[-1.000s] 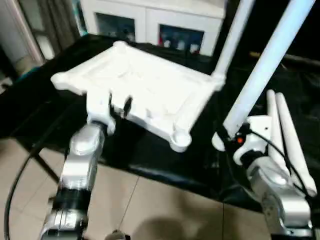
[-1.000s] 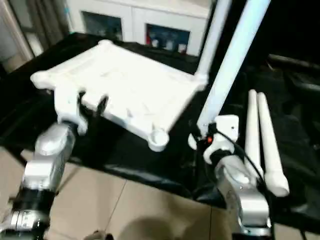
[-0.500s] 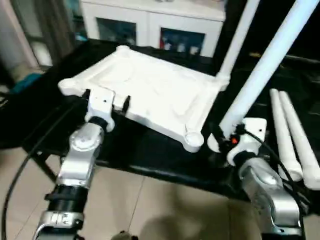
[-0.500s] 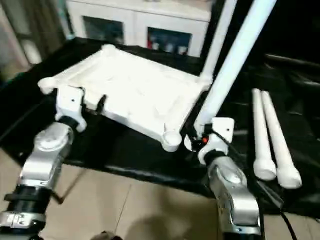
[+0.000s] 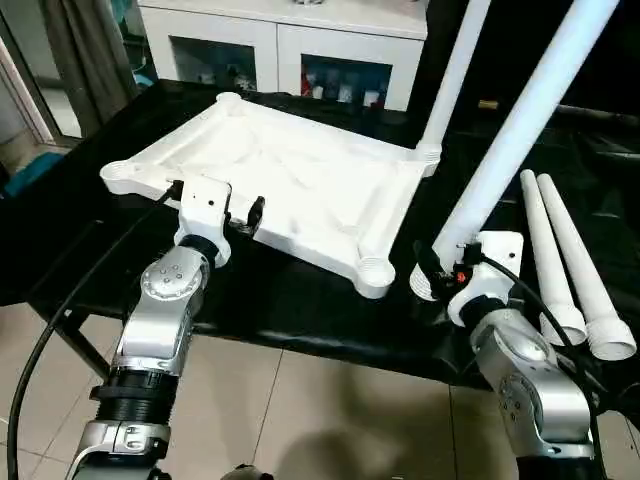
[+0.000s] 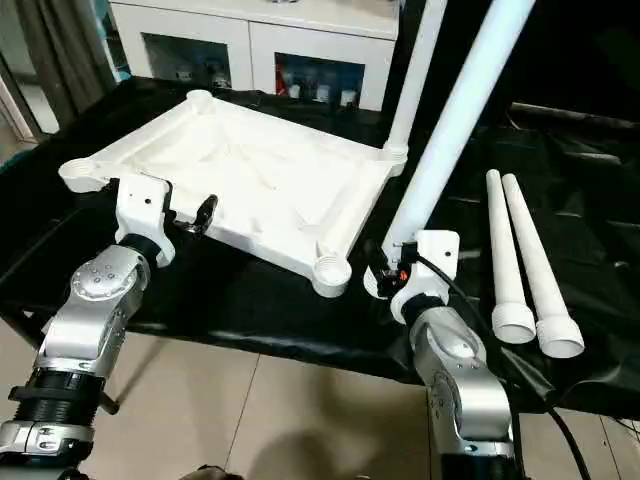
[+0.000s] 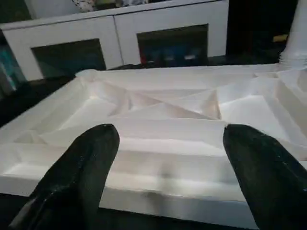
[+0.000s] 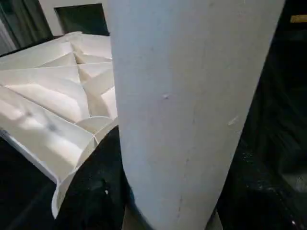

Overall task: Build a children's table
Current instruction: Insert table leg to table base

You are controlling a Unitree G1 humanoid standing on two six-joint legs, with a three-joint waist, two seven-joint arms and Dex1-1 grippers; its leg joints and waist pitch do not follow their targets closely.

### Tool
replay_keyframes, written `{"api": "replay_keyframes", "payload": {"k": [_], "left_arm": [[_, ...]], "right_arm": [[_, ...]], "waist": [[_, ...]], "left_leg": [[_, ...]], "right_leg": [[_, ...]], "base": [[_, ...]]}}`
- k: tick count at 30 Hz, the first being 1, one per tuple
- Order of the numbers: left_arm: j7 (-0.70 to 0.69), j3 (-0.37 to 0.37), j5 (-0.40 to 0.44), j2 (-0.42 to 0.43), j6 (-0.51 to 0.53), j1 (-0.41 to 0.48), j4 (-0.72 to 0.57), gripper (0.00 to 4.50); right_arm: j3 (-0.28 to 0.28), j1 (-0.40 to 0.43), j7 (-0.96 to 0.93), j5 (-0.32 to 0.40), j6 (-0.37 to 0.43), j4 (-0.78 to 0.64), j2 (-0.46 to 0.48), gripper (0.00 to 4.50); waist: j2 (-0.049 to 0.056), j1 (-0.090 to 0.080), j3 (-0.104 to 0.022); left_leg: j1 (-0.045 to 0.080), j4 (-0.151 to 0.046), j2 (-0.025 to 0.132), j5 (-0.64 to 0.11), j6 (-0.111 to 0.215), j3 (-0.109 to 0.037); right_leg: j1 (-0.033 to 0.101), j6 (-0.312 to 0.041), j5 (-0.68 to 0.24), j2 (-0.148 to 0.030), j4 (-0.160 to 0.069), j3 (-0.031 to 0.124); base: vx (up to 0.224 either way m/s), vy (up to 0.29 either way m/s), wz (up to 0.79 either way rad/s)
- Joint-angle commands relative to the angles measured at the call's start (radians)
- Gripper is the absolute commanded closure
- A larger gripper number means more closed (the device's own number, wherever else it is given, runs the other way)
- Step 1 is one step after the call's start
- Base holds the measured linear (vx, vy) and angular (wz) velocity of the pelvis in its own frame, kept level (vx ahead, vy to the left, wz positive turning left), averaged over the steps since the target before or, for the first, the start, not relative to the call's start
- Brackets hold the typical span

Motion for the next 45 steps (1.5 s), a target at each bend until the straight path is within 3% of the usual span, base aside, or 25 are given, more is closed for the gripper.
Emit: {"api": "replay_keyframes", "payload": {"k": [1,8,12,16,19,20,21,22,23,24,25,26,29,30,31,32,34,36,37,38,39,40,42,44,45], "left_arm": [[-0.007,0.008,-0.010,-0.003,0.017,0.003,-0.024,0.43],[-0.001,0.012,-0.023,-0.006,0.030,0.005,-0.033,0.43],[-0.002,0.011,-0.025,-0.005,0.034,0.008,-0.042,0.43],[-0.002,0.015,-0.028,-0.005,0.041,0.012,-0.043,0.43],[-0.006,0.012,-0.027,-0.003,0.043,0.011,-0.043,0.43],[-0.006,0.012,-0.028,-0.003,0.043,0.009,-0.041,0.43],[-0.006,0.012,-0.027,-0.003,0.043,0.008,-0.039,0.43],[-0.005,0.012,-0.028,-0.005,0.043,0.008,-0.040,0.43],[-0.005,0.012,-0.029,-0.006,0.044,0.008,-0.041,0.43],[-0.008,0.009,-0.028,-0.006,0.047,0.008,-0.042,0.43],[-0.009,0.008,-0.028,-0.006,0.048,0.008,-0.042,0.43],[-0.009,0.008,-0.028,-0.007,0.048,0.008,-0.042,0.43],[-0.010,0.007,-0.030,-0.009,0.047,0.003,-0.034,0.43],[-0.010,0.007,-0.030,-0.010,0.048,0.002,-0.033,0.43],[-0.012,0.006,-0.029,-0.009,0.046,0.001,-0.032,0.43],[-0.014,0.007,-0.030,-0.007,0.044,-0.001,-0.029,0.43],[-0.014,0.009,-0.030,-0.005,0.045,-0.003,-0.027,0.43],[-0.014,0.007,-0.026,-0.004,0.044,-0.004,-0.026,0.43],[-0.014,0.007,-0.028,-0.005,0.045,-0.005,-0.026,0.43],[-0.015,0.008,-0.028,-0.006,0.046,-0.005,-0.026,0.43],[-0.018,0.009,-0.030,-0.006,0.047,-0.003,-0.026,0.43],[-0.019,0.009,-0.030,-0.006,0.046,-0.002,-0.026,0.43],[-0.018,0.010,-0.031,-0.005,0.048,-0.002,-0.026,0.43],[-0.017,0.011,-0.031,-0.005,0.048,-0.002,-0.027,0.43],[-0.015,0.013,-0.030,-0.004,0.048,-0.001,-0.027,0.43]], "right_arm": [[0.004,-0.015,0.006,0.008,-0.013,0.001,-0.001,2.57],[0.018,-0.031,0.027,0.008,-0.018,0.015,0.001,2.57],[0.016,-0.033,0.029,0.010,-0.019,0.017,0.003,2.57],[0.013,-0.035,0.025,0.015,-0.008,0.017,0.007,2.57],[0.018,-0.033,0.027,0.009,-0.005,0.016,0.003,2.57],[0.018,-0.031,0.029,0.009,-0.006,0.016,0.003,2.57],[0.018,-0.029,0.029,0.009,-0.007,0.017,0.003,2.57],[0.015,-0.027,0.030,0.012,-0.006,0.016,0.005,2.57],[0.014,-0.025,0.028,0.012,-0.005,0.015,0.005,2.57],[0.013,-0.022,0.021,0.009,-0.001,0.012,0.005,2.57],[0.012,-0.022,0.019,0.008,0.000,0.011,0.005,2.57],[0.010,-0.021,0.017,0.009,-0.002,0.010,0.006,2.57],[0.006,-0.018,0.012,0.011,0.000,0.009,0.009,2.57],[0.006,-0.017,0.013,0.012,0.000,0.008,0.010,2.57],[0.009,-0.017,0.012,0.008,0.001,0.006,0.007,2.57],[0.009,-0.016,0.008,0.004,0.001,0.006,0.006,2.57],[0.007,-0.014,0.009,0.011,0.003,0.003,0.008,2.57],[0.004,-0.014,0.011,0.018,0.005,0.002,0.010,2.57],[0.006,-0.014,0.009,0.011,0.005,0.003,0.007,2.57],[0.008,-0.015,0.007,0.005,0.001,0.006,0.004,2.57],[0.009,-0.015,0.004,0.002,-0.002,0.008,0.004,2.57],[0.008,-0.015,0.004,0.003,-0.003,0.008,0.005,2.57],[0.012,-0.016,0.005,0.003,-0.002,0.006,0.005,2.57],[0.016,-0.015,0.007,0.002,-0.001,0.006,0.004,2.57],[0.022,-0.015,0.012,0.001,-0.003,0.006,0.002,2.57]], "waist": [[-0.005,0.004,-0.059],[-0.005,-0.004,-0.053],[-0.004,0.000,-0.068],[-0.011,0.007,-0.080],[-0.004,0.008,-0.080],[0.008,0.007,-0.087],[0.003,0.005,-0.082],[-0.014,0.014,-0.068],[-0.024,0.036,-0.069],[-0.040,0.043,-0.067],[-0.018,0.058,-0.078],[-0.029,0.049,-0.074],[-0.006,0.032,-0.061],[0.006,0.026,-0.056],[-0.007,0.016,-0.026],[-0.006,0.018,-0.016],[-0.010,0.017,-0.009],[-0.007,0.017,-0.022],[-0.033,0.032,-0.031],[-0.025,0.044,-0.054],[-0.018,0.045,-0.060],[-0.022,0.042,-0.065],[-0.014,0.041,-0.069],[0.013,0.023,-0.073],[0.027,-0.006,-0.084]], "left_leg": [[0.041,-0.113,0.085,-0.340,-0.051,-0.054],[0.086,-0.134,0.084,-0.491,-0.015,-0.048],[0.086,-0.128,0.080,-0.312,0.038,-0.037],[0.067,-0.100,0.062,-0.082,0.159,-0.029],[0.074,-0.092,0.064,0.011,0.207,-0.036],[0.132,-0.084,0.087,0.062,0.163,-0.020],[0.165,-0.082,0.102,0.077,0.102,-0.008],[0.149,-0.074,0.094,0.130,0.016,0.012],[0.128,-0.064,0.060,0.113,-0.071,0.038],[0.069,-0.061,0.048,0.141,-0.071,0.018],[0.083,-0.061,0.065,0.104,-0.099,0.010],[0.060,-0.071,0.059,0.055,-0.096,-0.010],[0.111,-0.098,0.072,-0.228,-0.057,-0.010],[0.169,-0.100,0.086,-0.332,-0.102,0.015],[0.181,-0.104,0.088,-0.451,-0.135,0.021],[0.238,-0.092,0.089,-0.559,-0.180,0.037],[0.254,-0.096,0.085,-0.607,-0.183,0.026],[0.230,-0.112,0.079,-0.530,-0.176,0.018],[0.114,-0.111,0.048,-0.386,-0.117,-0.009],[0.079,-0.074,0.019,-0.216,-0.065,-0.023],[0.084,-0.062,0.022,-0.166,-0.048,-0.035],[0.050,-0.036,0.011,-0.087,-0.018,-0.056],[0.024,-0.029,0.012,0.000,0.000,-0.081],[0.056,-0.077,0.030,0.105,0.006,-0.095],[0.182,-0.095,0.084,0.207,0.086,-0.144]], "right_leg": [[0.018,-0.146,-0.287,-0.047,-0.069,0.023],[0.052,-0.174,-0.393,-0.036,-0.097,0.001],[0.079,-0.230,-0.180,-0.032,-0.076,-0.005],[0.109,-0.309,0.051,-0.033,-0.042,-0.006],[0.106,-0.325,0.087,-0.027,-0.030,-0.016],[0.068,-0.323,0.113,-0.011,-0.017,-0.003],[0.039,-0.316,0.112,0.010,-0.008,0.005],[0.027,-0.280,0.172,0.020,-0.001,0.024],[0.043,-0.254,0.254,0.034,0.005,0.063],[0.079,-0.231,0.340,0.022,0.013,0.074],[0.067,-0.195,0.383,0.013,0.015,0.080],[0.082,-0.189,0.355,0.020,0.020,0.061],[0.067,-0.250,0.035,0.008,-0.021,0.041],[0.039,-0.277,-0.100,0.028,-0.038,0.048],[0.020,-0.304,-0.249,0.040,-0.056,0.043],[-0.016,-0.286,-0.424,0.057,-0.078,0.045],[-0.011,-0.243,-0.534,0.067,-0.087,0.047],[0.028,-0.233,-0.462,0.058,-0.071,0.062],[0.128,-0.215,-0.382,0.021,-0.066,0.073],[0.185,-0.221,-0.355,-0.016,-0.080,0.118],[0.185,-0.259,-0.341,-0.032,-0.084,0.129],[0.211,-0.330,-0.271,-0.028,-0.084,0.145],[0.216,-0.391,-0.103,-0.005,-0.071,0.137],[0.175,-0.347,0.029,0.059,-0.033,0.070],[0.071,-0.292,0.051,0.076,0.022,0.008]], "base": [[0.000,0.000,0.00],[0.030,-0.009,0.00],[0.098,-0.016,0.02],[0.087,-0.008,0.02],[0.067,0.005,0.04],[0.069,0.012,-0.04],[0.064,0.007,-0.33],[0.064,0.007,-0.33],[0.026,0.009,-0.52],[0.013,-0.005,-0.34],[0.013,-0.005,-0.34],[0.000,0.000,0.00],[-0.039,-0.054,0.05],[-0.012,-0.051,-0.04],[-0.012,-0.051,-0.04],[0.006,-0.058,-0.34],[0.016,-0.037,-0.57],[0.046,-0.008,-0.77],[0.058,-0.007,-0.78],[0.074,-0.017,-0.36],[0.092,-0.031,-0.02],[0.092,-0.031,-0.02],[0.100,-0.005,-0.05],[0.121,-0.004,-0.02],[0.164,-0.031,0.10]]}}
